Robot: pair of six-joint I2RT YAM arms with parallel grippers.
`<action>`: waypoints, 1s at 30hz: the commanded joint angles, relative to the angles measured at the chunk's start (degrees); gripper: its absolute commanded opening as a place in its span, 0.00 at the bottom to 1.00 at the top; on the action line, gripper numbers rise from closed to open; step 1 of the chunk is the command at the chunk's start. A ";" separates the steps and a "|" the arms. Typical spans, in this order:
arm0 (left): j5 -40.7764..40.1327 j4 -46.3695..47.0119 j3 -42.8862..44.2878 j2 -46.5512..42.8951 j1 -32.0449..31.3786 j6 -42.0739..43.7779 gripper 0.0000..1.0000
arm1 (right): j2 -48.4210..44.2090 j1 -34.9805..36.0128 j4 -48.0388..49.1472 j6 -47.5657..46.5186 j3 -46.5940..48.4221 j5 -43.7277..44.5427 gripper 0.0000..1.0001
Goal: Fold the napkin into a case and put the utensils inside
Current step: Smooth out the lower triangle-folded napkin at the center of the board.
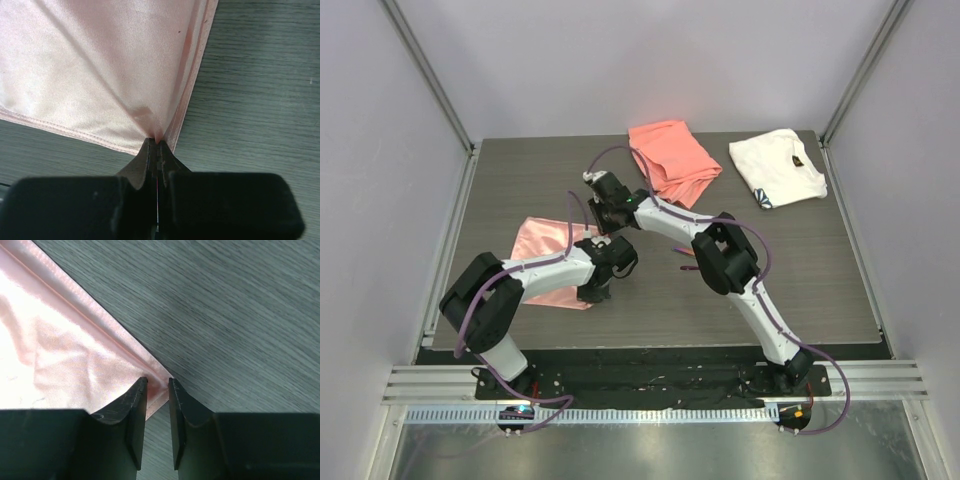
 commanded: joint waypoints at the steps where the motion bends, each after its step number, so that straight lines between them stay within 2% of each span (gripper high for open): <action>1: -0.27 0.67 1.99 -0.37 -0.01 -0.17 0.00 | 0.68 2.95 -1.49 -1.61 -2.45 5.06 0.27; 5: 0.52 1.20 1.64 -0.19 -0.01 -0.35 0.00 | 0.59 3.13 -1.92 -2.49 -2.63 11.20 0.20; 10: 1.31 2.25 -0.11 -0.55 -0.01 -0.88 0.00 | -1.07 3.13 -2.19 -4.51 -0.44 14.39 0.14; 12: 1.40 2.25 -0.56 -0.55 0.08 -1.05 0.00 | -2.22 3.13 -2.28 -4.78 0.79 13.95 0.05; 14: 1.32 2.34 -1.17 -1.16 0.08 -1.32 0.00 | -3.44 3.04 -2.28 -4.60 1.41 13.25 0.01; 22: -0.79 1.73 -3.46 -3.36 0.08 -2.02 0.00 | -8.28 2.43 -2.28 -1.18 1.76 7.54 0.01; 30: -1.93 0.15 -1.97 -2.92 -0.36 -1.32 0.00 | -8.11 -0.29 -3.59 0.50 2.73 4.81 0.01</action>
